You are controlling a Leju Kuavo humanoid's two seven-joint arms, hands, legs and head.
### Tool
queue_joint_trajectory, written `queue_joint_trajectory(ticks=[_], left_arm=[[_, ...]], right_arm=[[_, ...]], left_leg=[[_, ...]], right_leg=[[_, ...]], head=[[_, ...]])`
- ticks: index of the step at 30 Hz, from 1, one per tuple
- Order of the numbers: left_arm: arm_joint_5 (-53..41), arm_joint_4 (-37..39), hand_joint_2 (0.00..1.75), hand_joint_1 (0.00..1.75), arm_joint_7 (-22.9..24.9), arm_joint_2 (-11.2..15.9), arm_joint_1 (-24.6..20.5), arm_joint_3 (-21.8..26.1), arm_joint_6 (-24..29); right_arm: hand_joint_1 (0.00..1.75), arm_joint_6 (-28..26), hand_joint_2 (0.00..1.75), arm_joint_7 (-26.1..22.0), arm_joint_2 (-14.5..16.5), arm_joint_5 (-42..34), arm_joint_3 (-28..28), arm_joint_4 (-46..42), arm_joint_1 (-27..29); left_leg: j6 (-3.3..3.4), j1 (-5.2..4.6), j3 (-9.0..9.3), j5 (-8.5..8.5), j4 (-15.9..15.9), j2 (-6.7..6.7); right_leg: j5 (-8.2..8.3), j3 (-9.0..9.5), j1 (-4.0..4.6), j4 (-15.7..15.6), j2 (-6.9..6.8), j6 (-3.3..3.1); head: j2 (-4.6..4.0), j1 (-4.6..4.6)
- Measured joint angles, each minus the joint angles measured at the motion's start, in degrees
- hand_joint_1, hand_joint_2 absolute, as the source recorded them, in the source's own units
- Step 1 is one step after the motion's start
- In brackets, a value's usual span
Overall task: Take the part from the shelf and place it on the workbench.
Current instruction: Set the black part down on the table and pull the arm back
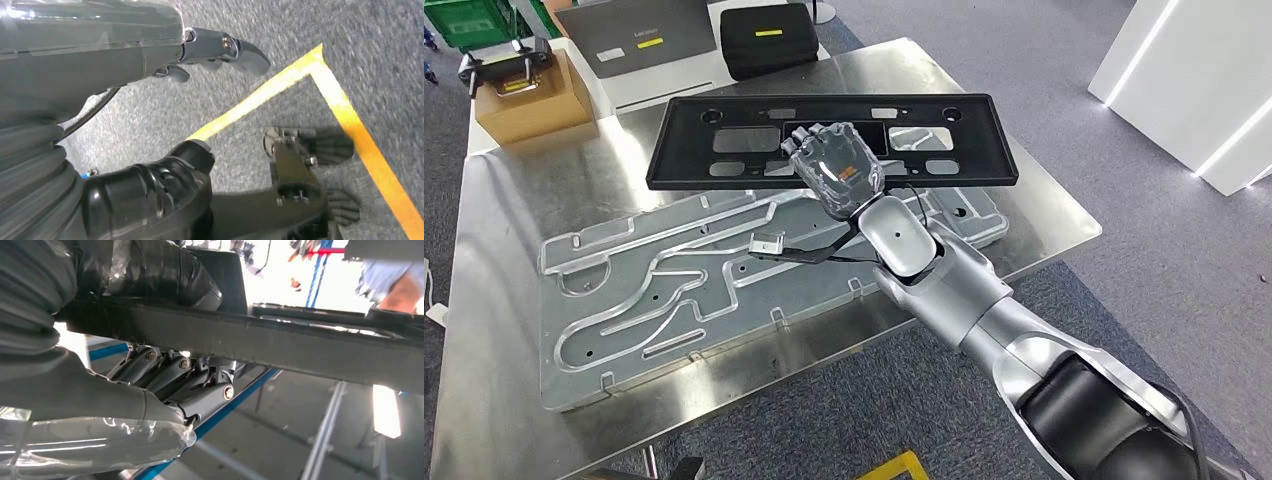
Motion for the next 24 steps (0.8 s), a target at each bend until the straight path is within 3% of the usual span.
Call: queue_joint_trajectory(ticks=[11, 13, 15, 16, 17, 18, 19, 20, 21, 22, 23, 24], left_arm=[[0.0, 0.0, 1.75, 0.0, 0.0, 0.0, 0.0, 0.0, 0.0], [0.0, 0.0, 1.75, 0.0, 0.0, 0.0, -0.1, 0.0, 0.1], [0.2, 0.0, 1.75, 0.0, 0.0, 0.0, -0.2, -0.2, 0.2], [0.3, 0.0, 1.75, 0.0, 0.0, 0.0, -0.2, -0.2, 0.3], [0.5, 0.0, 1.75, 0.0, 0.0, -0.1, -0.3, -0.3, 0.4], [0.7, 0.0, 1.75, 0.0, 0.0, -0.2, -0.4, -0.4, 0.5], [1.0, 0.0, 1.75, 0.0, -0.1, -0.3, -0.5, -0.6, 0.6], [1.3, -0.1, 1.75, 0.0, -0.1, -0.4, -0.5, -0.8, 0.7], [1.6, -0.1, 1.75, 0.0, -0.2, -0.4, -0.6, -1.0, 0.8], [1.8, -0.1, 1.75, 0.0, -0.3, -0.4, -0.6, -1.2, 0.9], [2.0, -0.1, 1.75, 0.0, -0.4, -0.5, -0.6, -1.3, 1.0], [2.1, -0.1, 1.75, 0.0, -0.6, -0.6, -0.6, -1.3, 1.1]], right_arm=[[1.75, 0.0, 1.75, 0.0, 0.2, 0.1, 0.1, 0.2, 0.0], [1.75, -0.3, 1.75, 0.0, 0.9, 0.3, 0.7, 1.1, 0.0], [1.75, -1.2, 1.75, 0.0, 2.1, 0.5, 2.2, 3.0, 0.4], [1.75, -1.6, 1.75, 0.0, 2.8, 0.5, 3.2, 4.1, 0.9], [1.75, -2.0, 1.75, 0.0, 3.5, 0.6, 4.4, 5.3, 1.4], [1.75, -2.2, 1.75, 0.0, 4.1, 0.5, 5.4, 6.4, 1.8], [1.75, -2.5, 1.75, -0.1, 4.6, 0.4, 6.5, 7.6, 2.2], [1.75, -3.1, 1.75, 0.0, 5.0, 0.1, 7.4, 8.6, 2.6], [1.75, -3.6, 1.75, 0.0, 5.3, -0.3, 8.1, 9.3, 3.0], [1.75, -4.3, 1.75, 0.2, 5.5, -0.6, 8.6, 9.7, 3.5], [1.75, -4.9, 1.75, 0.3, 5.7, -1.0, 8.9, 9.9, 3.9], [1.75, -5.5, 1.75, 0.4, 5.9, -1.3, 9.0, 10.0, 4.0]], left_leg=[[-0.09, 0.07, -0.1, -0.23, 0.2, 0.04], [-0.44, 0.2, -1.05, -1.8, 2.5, 0.11], [-1.06, 0.43, -4.89, -5.47, 10.7, 0.15], [-1.35, 0.64, -6.18, -5.74, 13.0, 0.16], [-1.48, 0.78, -5.68, -4.68, 11.5, 0.11], [-1.03, 0.89, -3.88, -2.56, 7.5, 0.07], [-0.37, 0.92, -1.89, -0.41, 3.1, 0.06], [0.42, 0.73, -0.33, 0.64, -0.1, 0.03], [1.11, 0.56, -0.26, 0.69, -0.1, 0.04], [1.36, 0.29, -0.21, 0.65, -0.1, 0.03], [1.42, 0.05, -0.15, 0.6, -0.1, -0.01], [1.4, -0.12, -0.12, 0.56, -0.1, -0.03]], right_leg=[[0.06, 0.12, -0.1, -0.1, -0.04, -0.1], [0.12, 0.33, -0.24, -0.4, -0.09, -0.45], [0.07, 0.45, -0.28, -0.4, -0.11, -0.77], [0.01, 0.5, -0.29, -0.4, -0.07, -0.77], [-0.18, 0.49, -0.27, -0.2, 0.0, -0.47], [-0.44, 0.46, -0.33, 0.0, 0.06, 0.21], [-2.12, -0.73, -0.34, 2.8, 0.06, 0.93], [-3.97, -2.83, -0.29, 7.3, 0.04, 1.52], [-5.17, -4.51, -0.26, 10.8, -0.03, 1.74], [-5.65, -5.57, -0.1, 13.0, -0.08, 1.48], [-4.08, -4.73, 0.1, 11.1, -0.08, 0.97], [-2.45, -2.67, 0.36, 6.9, -0.1, 0.4]], head=[[0.0, 0.0], [0.0, -0.02], [0.0, -0.02], [0.0, -0.02], [0.0, -0.02], [0.0, -0.01], [0.0, 0.01], [0.0, 0.03], [0.0, 0.05], [0.0, 0.06], [0.0, 0.05], [0.0, 0.03]])
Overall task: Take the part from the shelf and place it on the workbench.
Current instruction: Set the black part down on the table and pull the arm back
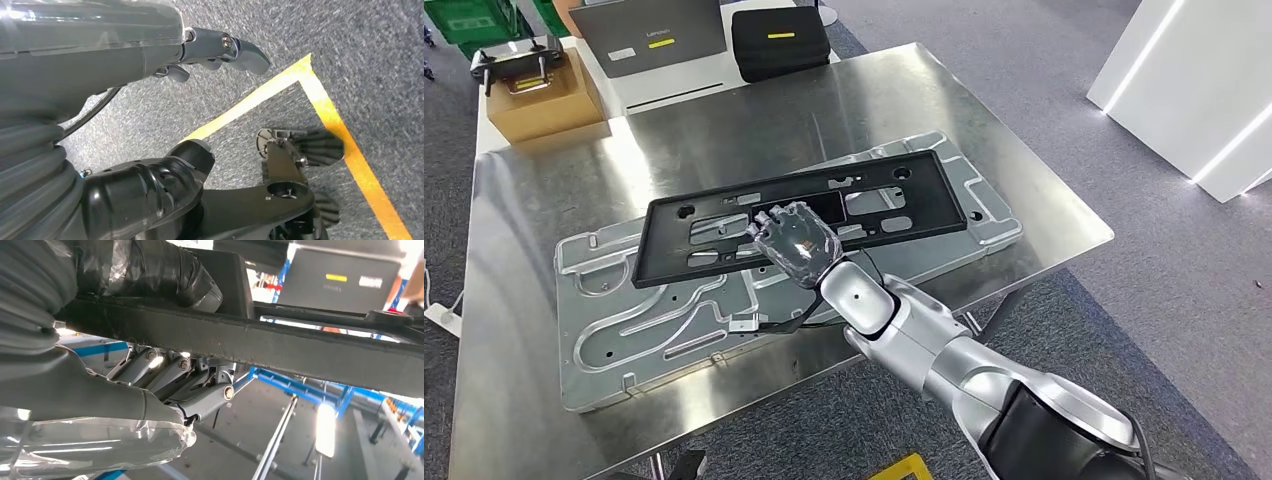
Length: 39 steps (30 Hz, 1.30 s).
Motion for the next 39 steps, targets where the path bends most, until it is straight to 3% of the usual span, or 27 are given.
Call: queue_joint_trajectory(ticks=[2, 5, 7, 10, 11, 12, 13, 15, 17, 20, 22, 23, 26, 27, 28, 30, 32, 34, 37, 39], left_arm=[[0.3, 0.0, 1.75, 0.0, -0.3, -0.2, 0.0, -0.1, 0.2], [0.7, 0.0, 1.75, 0.0, -0.5, -0.3, 0.0, -0.3, 0.4], [0.9, 0.0, 1.75, 0.0, -0.6, -0.3, -0.1, -0.4, 0.5], [1.0, 0.0, 1.75, 0.0, -0.9, -0.3, 0.0, -0.5, 0.6], [1.0, 0.0, 1.75, 0.0, -1.1, -0.3, 0.0, -0.6, 0.7], [1.0, 0.0, 1.75, 0.0, -1.4, -0.3, 0.1, -0.7, 0.8], [1.1, 0.0, 1.75, 0.0, -1.8, -0.3, 0.2, -0.9, 0.9], [1.5, 0.0, 1.75, 0.0, -2.3, -0.3, 0.1, -1.2, 1.3], [2.1, 0.0, 1.75, 0.0, -2.6, -0.3, 0.1, -1.5, 1.5], [2.9, -0.1, 1.75, 0.0, -2.9, -0.2, 0.1, -1.7, 1.6], [3.2, -0.1, 1.75, 0.0, -3.0, -0.2, 0.2, -1.7, 1.6], [3.4, -0.1, 1.75, 0.0, -3.1, -0.2, 0.1, -1.7, 1.6], [3.8, -0.1, 1.75, 0.0, -3.4, -0.2, 0.2, -1.7, 1.6], [4.0, -0.1, 1.75, 0.0, -3.4, -0.2, 0.2, -1.7, 1.6], [4.1, -0.1, 1.75, 0.0, -3.4, -0.2, 0.2, -1.7, 1.6], [4.1, -0.1, 1.75, 0.0, -3.5, -0.2, 0.2, -1.8, 1.6], [4.2, -0.1, 1.75, 0.0, -3.5, -0.3, 0.2, -1.8, 1.6], [4.5, -0.1, 1.75, 0.0, -3.6, -0.3, 0.2, -1.8, 1.7], [5.1, -0.1, 1.75, 0.0, -3.9, -0.3, 0.1, -1.8, 2.3], [5.8, -0.1, 1.75, 0.0, -4.3, -0.2, 0.1, -1.8, 2.6]], right_arm=[[1.75, -1.2, 1.75, 0.1, 0.5, -0.8, 0.2, 0.0, 0.2], [1.75, -2.0, 1.75, -0.3, 0.9, -1.9, 0.5, 0.0, 0.9], [1.75, -2.1, 1.75, -0.4, 1.2, -2.3, 0.5, 0.0, 1.3], [1.75, -2.2, 1.75, -0.7, 1.6, -2.9, 0.5, 0.0, 1.7], [1.75, -2.1, 1.75, -0.9, 1.7, -3.3, 0.5, 0.0, 2.0], [1.75, -2.0, 1.75, -1.3, 1.7, -3.9, 0.5, 0.0, 2.4], [1.75, -1.9, 1.75, -1.7, 1.7, -4.6, 0.5, 0.0, 2.7], [1.75, -1.2, 1.75, -2.6, 1.7, -6.5, 0.5, 0.0, 3.1], [1.75, 0.0, 1.75, -3.7, 1.7, -8.9, 0.5, 0.0, 3.2], [1.75, 1.6, 1.75, -4.8, 1.6, -11.0, 0.5, -0.1, 3.6], [1.75, 2.2, 1.75, -5.2, 1.6, -11.5, 0.6, -0.1, 3.7], [1.75, 2.5, 1.75, -5.4, 1.6, -11.6, 0.6, -0.1, 3.8], [1.75, 3.5, 1.75, -5.9, 1.5, -11.8, 0.8, 0.0, 4.3], [1.75, 3.8, 1.75, -6.0, 1.4, -11.9, 1.0, 0.0, 4.6], [1.75, 4.2, 1.75, -6.2, 1.3, -12.0, 1.1, 0.1, 4.9], [1.75, 4.6, 1.75, -6.4, 1.3, -12.1, 1.3, 0.1, 5.1], [0.87, 4.9, 0.87, -6.7, 1.3, -12.2, 1.5, 0.1, 5.1], [0.0, 5.4, 0.0, -6.9, 1.2, -12.5, 1.6, 0.2, 5.1], [0.0, 6.0, 0.0, -7.3, 1.0, -13.4, 1.9, 0.3, 5.1], [0.0, 6.4, 0.0, -7.6, 1.0, -14.1, 2.2, 0.4, 5.1]], left_leg=[[-0.22, -0.23, -0.03, -0.07, 0.1, 0.05], [-0.93, -0.11, -0.08, -0.19, 0.0, 0.18], [-1.6, -0.01, -0.7, -1.51, 1.6, 0.2], [-2.56, 0.44, -5.04, -6.55, 11.4, 0.2], [-2.81, 0.63, -6.52, -7.52, 14.5, 0.21], [-3.05, 0.83, -7.19, -7.44, 15.8, 0.23], [-3.27, 1.03, -6.7, -6.22, 14.7, 0.25], [-3.68, 1.41, -3.09, -2.56, 7.3, 0.34], [-3.39, 1.37, -0.22, -0.79, 1.6, 0.2], [-2.07, 1.14, 0.15, -0.64, 0.5, 0.0], [-1.19, 1.16, 0.18, -0.4, 0.3, 0.04], [-0.8, 1.19, 0.2, -0.3, 0.2, 0.07], [-0.27, 0.93, 0.11, -0.3, 0.2, 0.11], [-0.24, 0.81, 0.11, -0.3, 0.2, 0.09], [-0.23, 0.69, 0.12, -0.3, 0.2, 0.05], [-0.24, 0.51, 0.2, -0.32, 0.2, -0.02], [-0.43, 0.29, 0.15, -0.36, 0.3, -0.02], [-0.89, 0.28, 0.07, -0.36, 0.2, 0.04], [-1.76, 0.35, -0.19, -1.24, 1.1, 0.16], [-2.22, 0.5, -2.27, -4.2, 6.0, 0.19]], right_leg=[[1.82, 2.81, 0.43, -5.8, -0.13, -0.73], [2.08, 3.36, 0.47, -7.0, -0.21, -0.99], [2.45, 3.74, 0.07, -7.8, -0.26, -1.34], [2.64, 3.93, -0.14, -8.1, -0.32, -1.69], [2.62, 3.93, -0.17, -8.1, -0.33, -1.67], [2.56, 3.92, -0.24, -8.0, -0.33, -1.61], [2.47, 3.92, -0.36, -7.8, -0.3, -1.48], [2.11, 3.88, -0.65, -7.3, -0.22, -0.93], [1.78, 3.68, -0.61, -6.7, -0.1, -0.22], [1.79, 3.52, -0.46, -6.7, -0.01, 0.66], [0.67, 2.88, -0.65, -5.2, -0.07, 1.18], [-0.77, 1.84, -0.7, -2.9, -0.11, 1.38], [-5.75, -3.3, -0.62, 8.2, -0.15, 1.5], [-5.95, -4.22, -0.59, 10.0, -0.15, 1.39], [-5.0, -3.99, -0.54, 9.4, -0.14, 1.15], [-1.12, -0.59, -0.2, 2.2, -0.12, 0.26], [1.24, 2.74, 0.25, -4.8, -0.19, -0.47], [1.4, 3.49, 0.58, -6.6, -0.23, -0.62], [1.91, 4.0, 0.17, -7.5, -0.24, -1.2], [2.19, 4.35, -0.13, -8.0, -0.35, -1.6]], head=[[0.0, -0.02], [0.0, -0.01], [0.0, -0.04], [0.0, -0.07], [0.0, -0.07], [0.0, -0.07], [0.0, -0.07], [0.0, -0.07], [0.0, -0.07], [0.0, -0.04], [0.0, -0.04], [0.0, -0.04], [0.0, -0.04], [0.0, -0.03], [0.0, -0.03], [0.0, -0.03], [0.0, -0.04], [0.0, -0.05], [0.0, -0.06], [0.0, -0.08]])
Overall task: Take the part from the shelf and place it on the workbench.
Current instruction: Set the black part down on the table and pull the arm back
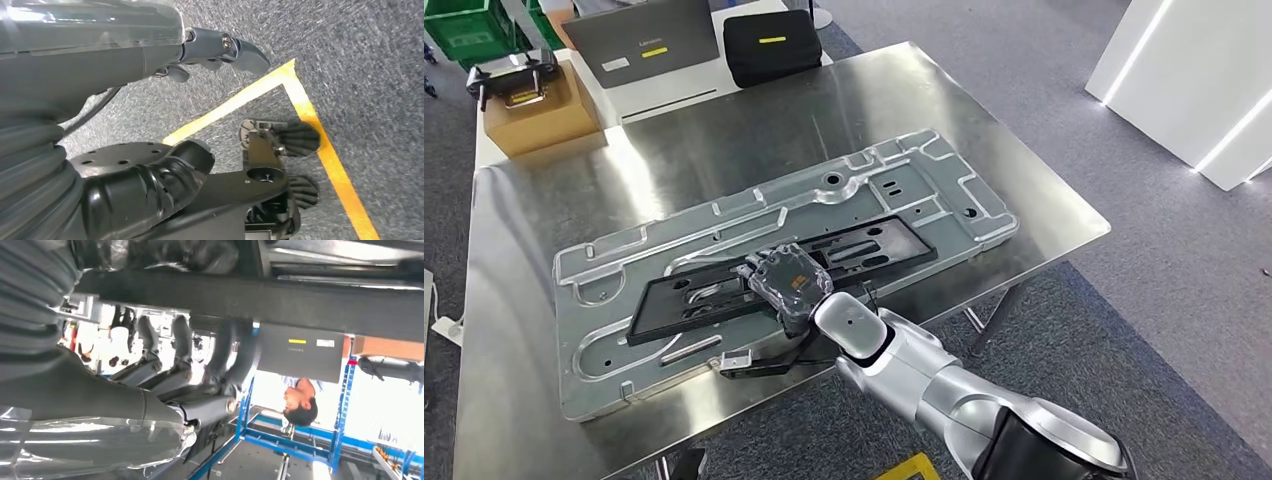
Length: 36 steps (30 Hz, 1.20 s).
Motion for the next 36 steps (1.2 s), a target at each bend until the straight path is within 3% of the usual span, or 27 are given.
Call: queue_joint_trajectory(ticks=[2, 3, 4, 5, 7, 9, 13, 15, 17, 18, 19, 20, 23, 25, 27, 29, 33, 34, 35, 36], left_arm=[[0.5, 0.0, 1.75, 0.0, -0.3, 0.0, 0.0, 0.0, 0.1], [0.6, 0.0, 1.75, 0.0, -0.4, 0.1, 0.1, 0.0, 0.1], [0.7, 0.0, 1.31, 0.0, -0.4, 0.1, 0.1, 0.0, 0.1], [0.7, 0.0, 0.87, 0.0, -0.4, 0.1, 0.1, 0.0, 0.0], [0.8, 0.0, 0.0, 0.0, -0.5, 0.2, 0.0, 0.0, 0.0], [1.3, 0.0, 0.0, 0.0, -0.6, 0.3, -0.1, 0.0, 0.0], [2.3, -0.2, 0.0, 0.0, -1.0, 0.4, -0.2, 0.1, 0.0], [2.7, -0.2, 0.0, 0.0, -1.3, 0.4, -0.4, 0.1, 0.0], [3.0, -0.3, 0.0, 0.0, -1.5, 0.4, -0.5, 0.1, 0.1], [3.2, -0.3, 0.0, 0.0, -1.6, 0.4, -0.5, 0.2, 0.1], [3.4, -0.3, 0.0, 0.0, -1.6, 0.5, -0.5, 0.2, 0.1], [3.5, -0.3, 0.0, 0.0, -1.7, 0.5, -0.6, 0.2, 0.1], [4.1, -0.4, 0.0, 0.0, -2.0, 0.4, -0.7, 0.2, 0.2], [4.7, -0.5, 0.0, 0.0, -2.2, 0.4, -0.8, 0.3, 0.3], [5.2, -0.5, 0.0, 0.0, -2.3, 0.5, -0.8, 0.4, 0.5], [5.6, -0.5, 0.0, 0.0, -2.3, 0.5, -0.9, 0.5, 0.8], [6.2, -0.5, 0.0, 0.0, -2.2, 0.6, -0.8, 0.5, 1.1], [6.3, -0.5, 0.0, 0.0, -2.1, 0.7, -0.8, 0.5, 1.1], [6.4, -0.5, 0.0, 0.0, -2.1, 0.7, -0.8, 0.5, 1.1], [6.5, -0.5, 0.0, 0.0, -2.0, 0.7, -0.8, 0.5, 1.2]], right_arm=[[0.0, 0.3, 0.0, -0.1, -0.1, -0.5, 0.2, 0.1, 0.2], [0.0, 0.4, 0.0, -0.1, -0.1, -0.7, 0.3, 0.3, 0.3], [0.0, 0.4, 0.0, -0.1, -0.1, -0.8, 0.3, 0.4, 0.4], [0.0, 0.4, 0.0, -0.1, -0.2, -0.8, 0.3, 0.4, 0.5], [0.0, 0.4, 0.0, -0.1, -0.2, -0.9, 0.3, 0.5, 0.4], [0.0, 0.5, 0.0, -0.1, -0.2, -1.1, 0.3, 0.5, 0.3], [0.0, 0.8, 0.0, -0.2, -0.2, -2.0, 0.4, 0.5, 0.2], [0.0, 1.1, 0.0, -0.1, -0.3, -2.4, 0.4, 0.5, 0.0], [0.0, 1.3, 0.0, -0.1, -0.5, -2.8, 0.6, 0.6, 0.0], [0.0, 1.4, 0.0, 0.0, -0.6, -3.0, 0.7, 0.6, 0.0], [0.0, 1.5, 0.0, 0.0, -0.7, -3.1, 0.8, 0.7, 0.1], [0.0, 1.6, 0.0, 0.0, -0.8, -3.2, 0.8, 0.7, 0.0], [0.0, 2.1, 0.0, 0.3, -0.9, -3.8, 0.9, 0.7, -0.4], [0.0, 2.4, 0.0, 0.6, -1.0, -4.0, 0.9, 0.7, -0.8], [0.0, 2.5, 0.0, 0.8, -1.0, -4.0, 0.9, 0.8, -1.1], [0.0, 2.5, 0.0, 1.0, -1.1, -4.0, 0.9, 0.8, -1.5], [0.0, 2.8, 0.0, 1.0, -1.1, -4.0, 1.2, 1.0, -2.0], [0.0, 2.9, 0.0, 1.0, -1.1, -4.0, 1.3, 1.1, -1.9], [0.0, 2.9, 0.0, 1.0, -1.1, -3.9, 1.3, 1.2, -1.9], [0.0, 3.0, 0.0, 1.0, -1.1, -3.9, 1.3, 1.3, -1.9]], left_leg=[[-0.45, 0.17, -3.45, -3.25, 7.4, 0.02], [-0.67, 0.28, -4.55, -3.68, 9.6, 0.03], [-0.85, 0.41, -4.68, -3.01, 9.7, 0.04], [-0.99, 0.55, -3.61, -1.32, 7.5, 0.07], [-1.09, 0.7, 0.27, 2.27, -0.3, 0.19], [-0.59, 0.53, 2.57, 3.43, -4.9, 0.12], [0.93, 0.46, 2.76, 3.66, -5.8, -0.01], [1.64, 0.61, 2.8, 3.96, -6.1, 0.03], [1.97, 0.52, 2.7, 3.99, -6.1, 0.03], [2.0, 0.48, 2.67, 3.99, -6.1, 0.02], [2.02, 0.45, 2.66, 3.99, -6.1, 0.0], [2.01, 0.44, 2.68, 3.99, -6.0, -0.03], [1.73, 0.3, 2.68, 3.93, -5.9, -0.12], [1.19, 0.14, 2.58, 3.97, -5.9, -0.12], [0.54, 0.11, 2.58, 4.01, -6.1, -0.1], [-0.04, 0.18, 2.01, 2.82, -4.7, -0.05], [-0.96, 0.37, -3.41, -3.93, 7.9, 0.0], [-1.11, 0.43, -3.95, -4.2, 9.5, 0.01], [-1.2, 0.51, -3.33, -3.27, 8.6, 0.03], [-1.23, 0.6, -1.68, -1.56, 5.6, 0.07]], right_leg=[[0.0, -0.03, -0.04, 0.0, -0.06, -0.11], [-0.04, -0.05, -0.06, 0.1, -0.08, -0.1], [-0.11, -0.07, -0.1, 0.2, -0.07, -0.05], [-0.23, -0.08, -0.17, 0.4, -0.02, 0.06], [-0.63, -0.12, -0.24, 0.9, 0.08, 0.55], [-0.89, -0.29, -0.13, 1.4, 0.14, 1.19], [-1.35, -0.64, -0.17, 1.9, 0.13, 2.4], [-3.98, -2.59, -0.34, 6.2, 0.17, 2.91], [-7.4, -6.09, -0.4, 13.6, 0.18, 3.2], [-8.19, -7.44, -0.42, 16.3, 0.18, 3.26], [-7.9, -7.88, -0.43, 17.2, 0.18, 3.22], [-6.62, -7.25, -0.43, 15.8, 0.18, 3.09], [-1.64, -1.87, -0.19, 4.7, 0.19, 2.26], [-0.93, -0.37, 0.15, 1.3, 0.19, 1.87], [-0.71, -0.25, 0.13, 0.9, 0.2, 1.43], [-0.22, 0.13, -0.19, 0.2, 0.13, 0.71], [0.26, 0.12, -0.27, -0.1, -0.16, 0.08], [0.26, -0.05, -0.26, 0.1, -0.17, 0.09], [0.25, -0.24, -0.28, 0.3, -0.16, 0.1], [0.21, -0.42, -0.31, 0.6, -0.14, 0.17]], head=[[0.0, 0.0], [0.0, 0.0], [0.0, 0.0], [0.0, 0.0], [0.0, -0.02], [0.0, 0.01], [0.0, 0.03], [0.0, 0.04], [0.0, 0.03], [0.0, 0.04], [0.0, 0.04], [0.0, 0.05], [0.0, 0.04], [0.0, 0.02], [0.0, 0.03], [0.0, 0.01], [0.0, -0.03], [0.0, -0.03], [0.0, -0.04], [0.0, -0.04]])
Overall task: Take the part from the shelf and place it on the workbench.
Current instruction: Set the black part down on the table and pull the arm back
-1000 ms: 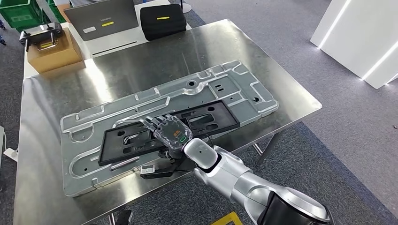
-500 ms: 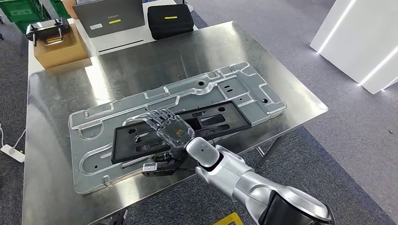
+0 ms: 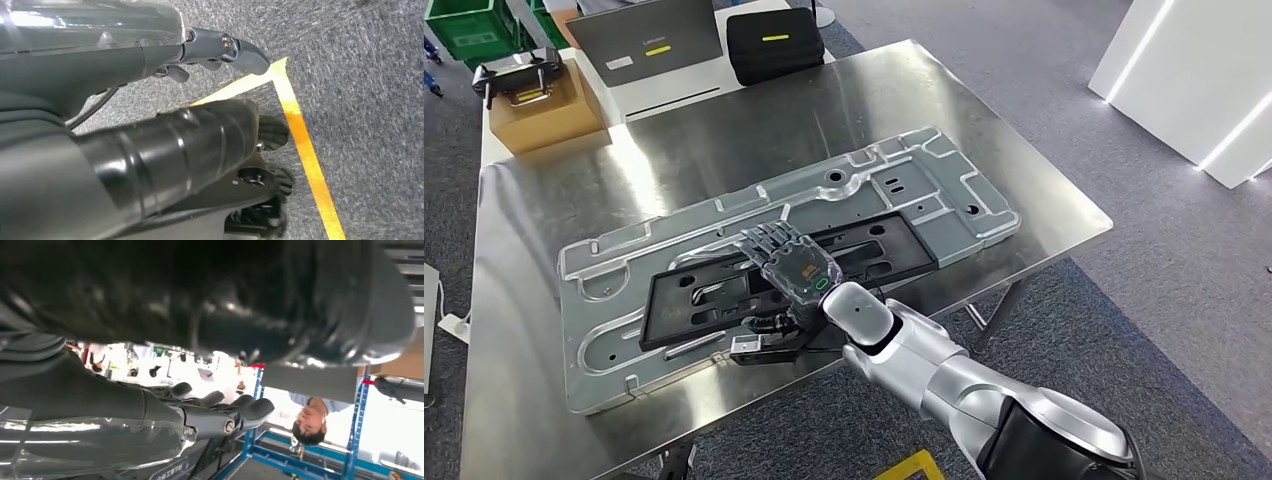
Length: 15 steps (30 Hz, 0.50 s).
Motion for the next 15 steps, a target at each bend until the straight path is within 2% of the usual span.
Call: queue_joint_trajectory(ticks=[2, 3, 4, 6, 7, 8, 10, 11, 12, 13, 14, 15], left_arm=[[0.1, 0.0, 0.0, 0.0, 0.0, 0.1, -0.1, 0.0, 0.0], [0.1, 0.0, 0.0, 0.0, 0.0, 0.2, -0.2, 0.0, 0.0], [0.1, 0.0, 0.0, 0.0, 0.0, 0.2, -0.2, 0.0, 0.0], [0.1, 0.0, 0.0, 0.0, -0.1, 0.2, -0.2, 0.0, 0.0], [0.1, 0.0, 0.0, 0.0, -0.1, 0.2, -0.2, 0.0, -0.1], [0.2, 0.0, 0.0, 0.0, -0.1, 0.2, -0.3, 0.0, -0.1], [0.2, 0.0, 0.0, 0.0, -0.1, 0.2, -0.4, 0.0, -0.1], [0.2, 0.0, 0.0, 0.0, -0.1, 0.2, -0.4, 0.0, -0.2], [0.2, 0.0, 0.0, 0.0, -0.1, 0.2, -0.4, 0.0, -0.2], [0.2, 0.0, 0.0, 0.0, 0.0, 0.2, -0.4, 0.0, -0.3], [0.2, 0.0, 0.0, 0.0, 0.0, 0.2, -0.4, 0.0, -0.4], [0.3, 0.0, 0.0, 0.0, 0.0, 0.2, -0.4, 0.0, -0.4]], right_arm=[[0.0, 0.1, 0.0, 0.0, 0.0, 0.0, 0.0, 0.0, -0.1], [0.0, 0.1, 0.0, 0.1, 0.0, 0.0, 0.0, 0.1, -0.1], [0.0, 0.1, 0.0, 0.1, 0.0, 0.1, 0.0, 0.1, -0.2], [0.0, 0.1, 0.0, 0.2, 0.0, 0.1, 0.0, 0.2, -0.2], [0.0, 0.1, 0.0, 0.2, 0.0, 0.2, 0.0, 0.2, -0.2], [0.0, 0.1, 0.0, 0.2, 0.0, 0.2, 0.0, 0.3, -0.3], [0.0, 0.1, 0.0, 0.2, -0.1, 0.2, 0.0, 0.4, -0.4], [0.0, 0.1, 0.0, 0.2, -0.1, 0.2, 0.0, 0.4, -0.4], [0.0, 0.1, 0.0, 0.2, -0.1, 0.2, 0.0, 0.5, -0.3], [0.0, 0.1, 0.0, 0.2, -0.2, 0.2, 0.0, 0.6, -0.3], [0.0, 0.1, 0.0, 0.3, -0.2, 0.2, 0.0, 0.7, -0.3], [0.0, 0.1, 0.0, 0.3, -0.2, 0.2, 0.0, 0.7, -0.3]], left_leg=[[0.18, 0.04, 3.99, 2.95, -7.5, 0.06], [0.44, -0.03, 5.15, 3.67, -9.8, 0.03], [0.78, -0.15, 5.56, 3.9, -10.8, -0.03], [1.62, -0.25, 5.27, 4.38, -10.9, -0.14], [2.07, -0.18, 5.12, 4.75, -11.1, -0.08], [2.57, -0.11, 4.91, 5.16, -11.3, 0.0], [3.35, -0.06, 4.19, 5.99, -11.5, 0.18], [3.55, -0.12, 3.63, 6.38, -11.5, 0.21], [3.61, -0.19, 3.05, 6.79, -11.5, 0.22], [3.59, -0.24, 2.44, 7.24, -11.5, 0.23], [3.53, -0.28, 1.84, 7.7, -11.5, 0.22], [3.42, -0.3, 1.3, 8.16, -11.4, 0.2]], right_leg=[[-0.15, -0.39, 0.09, 0.7, 0.05, 0.36], [-0.14, -0.62, 0.18, 0.9, 0.08, 0.67], [-0.04, -0.82, 0.28, 1.1, 0.1, 1.02], [0.35, -1.08, 0.33, 1.0, 0.12, 1.77], [0.11, -1.22, 0.27, 1.2, 0.16, 2.1], [-0.98, -1.63, 0.2, 2.1, 0.2, 2.39], [-5.39, -3.53, 0.02, 7.3, 0.31, 2.8], [-7.93, -4.84, -0.01, 11.1, 0.31, 2.95], [-9.7, -5.86, -0.06, 14.6, 0.32, 3.06], [-10.42, -6.17, -0.1, 16.6, 0.32, 3.11], [-9.99, -5.4, -0.12, 16.6, 0.32, 3.06], [-8.72, -3.52, -0.13, 14.5, 0.32, 2.92]], head=[[0.0, 0.0], [0.0, 0.02], [0.0, 0.03], [0.0, 0.06], [0.0, 0.06], [0.0, 0.07], [0.0, 0.08], [0.0, 0.08], [0.0, 0.07], [0.0, 0.07], [0.0, 0.08], [0.0, 0.07]])
